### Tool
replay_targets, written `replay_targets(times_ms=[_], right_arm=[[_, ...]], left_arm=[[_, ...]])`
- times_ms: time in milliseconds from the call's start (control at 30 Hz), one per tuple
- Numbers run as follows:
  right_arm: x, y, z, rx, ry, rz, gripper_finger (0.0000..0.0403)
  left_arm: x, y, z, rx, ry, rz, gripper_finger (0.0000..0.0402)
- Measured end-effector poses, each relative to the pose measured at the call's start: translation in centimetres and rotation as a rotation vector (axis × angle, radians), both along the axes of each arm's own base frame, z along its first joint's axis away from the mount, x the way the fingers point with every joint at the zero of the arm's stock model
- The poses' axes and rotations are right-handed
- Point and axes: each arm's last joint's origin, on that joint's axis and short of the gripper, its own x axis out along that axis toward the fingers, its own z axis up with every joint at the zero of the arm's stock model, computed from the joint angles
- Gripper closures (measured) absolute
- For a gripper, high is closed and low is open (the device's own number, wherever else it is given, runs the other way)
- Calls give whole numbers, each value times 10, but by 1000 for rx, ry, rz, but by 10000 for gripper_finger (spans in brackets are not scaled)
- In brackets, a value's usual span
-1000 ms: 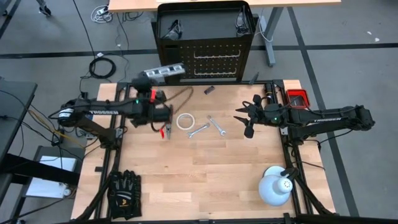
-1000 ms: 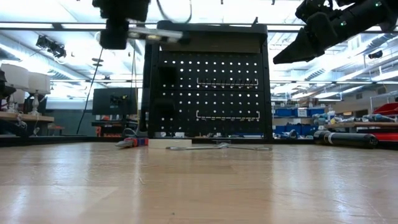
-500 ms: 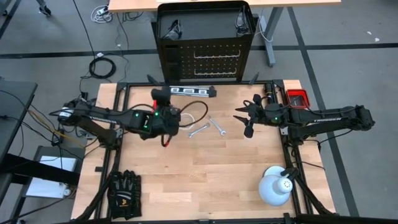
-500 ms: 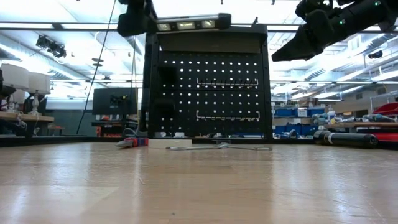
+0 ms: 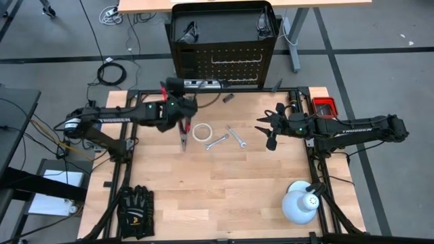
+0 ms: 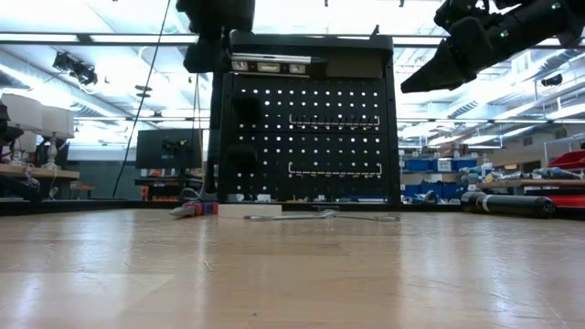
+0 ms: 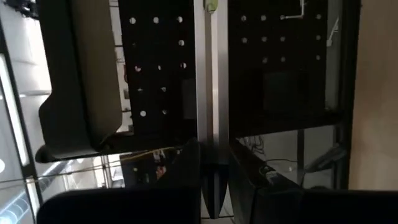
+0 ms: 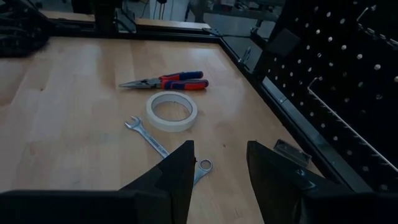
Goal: Hang tools onto peg board
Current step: Put the spirit level on the black bin of the peg board
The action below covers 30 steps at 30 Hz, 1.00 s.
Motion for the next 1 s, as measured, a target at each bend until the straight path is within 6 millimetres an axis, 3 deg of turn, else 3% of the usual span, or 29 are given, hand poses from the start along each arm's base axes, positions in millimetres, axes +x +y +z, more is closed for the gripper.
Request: replay_targets(times_ms=[600, 1000], right_arm=[[0, 0, 0, -6, 6, 2, 247], [0, 0, 0, -12, 8, 5, 247]], left_arm=[[-16, 79, 13, 2, -28, 98, 365], [-31, 111, 17, 6, 6, 120, 358]])
